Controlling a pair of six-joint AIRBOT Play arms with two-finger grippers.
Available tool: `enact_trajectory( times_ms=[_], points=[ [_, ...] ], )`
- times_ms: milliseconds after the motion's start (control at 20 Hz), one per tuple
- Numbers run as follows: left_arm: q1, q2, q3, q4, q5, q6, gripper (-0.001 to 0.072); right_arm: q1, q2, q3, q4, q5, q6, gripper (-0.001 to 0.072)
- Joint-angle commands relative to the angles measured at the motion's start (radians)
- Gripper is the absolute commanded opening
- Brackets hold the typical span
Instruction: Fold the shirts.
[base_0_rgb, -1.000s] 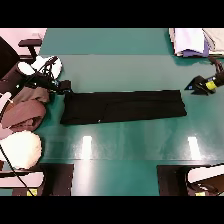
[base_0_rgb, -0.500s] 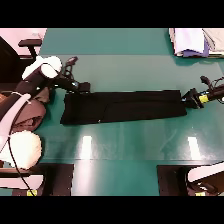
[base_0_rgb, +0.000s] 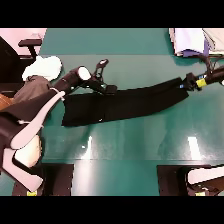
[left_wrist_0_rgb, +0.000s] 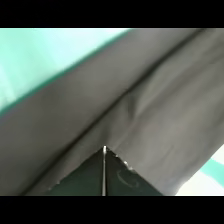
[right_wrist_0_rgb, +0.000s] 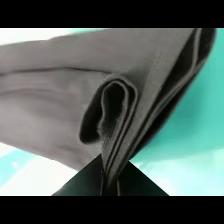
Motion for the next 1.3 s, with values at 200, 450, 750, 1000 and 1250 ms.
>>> enact_trajectory(
  times_ms=[200, 450, 750, 1000, 1250],
  points=[
    [-0.087, -0.166, 0.136, -0.065, -0.006, -0.023, 0.0019, 0.176, 0.175, 0.147, 0.22, -0.024, 0.028, 0.0019],
    [-0.09, -0.175, 0.136, -0.093, 0.011, -0.023, 0.0019, 0.318, 0.18, 0.208, 0.258, -0.047, 0.029, 0.0019],
    [-0.044, -0.143, 0.193, -0.078, -0.069, -0.021, 0.0019, 0.451, 0.18, 0.208, 0.266, -0.114, 0.027, 0.002],
    [0.148, 0.046, 0.226, 0.043, -0.132, -0.021, 0.0019, 0.616, 0.165, 0.208, 0.269, -0.205, 0.026, 0.002],
    [0.39, 0.307, 0.226, 0.192, -0.192, -0.014, 0.002, 0.926, 0.002, 0.208, 0.451, -0.526, -0.116, 0.0109]
  ],
)
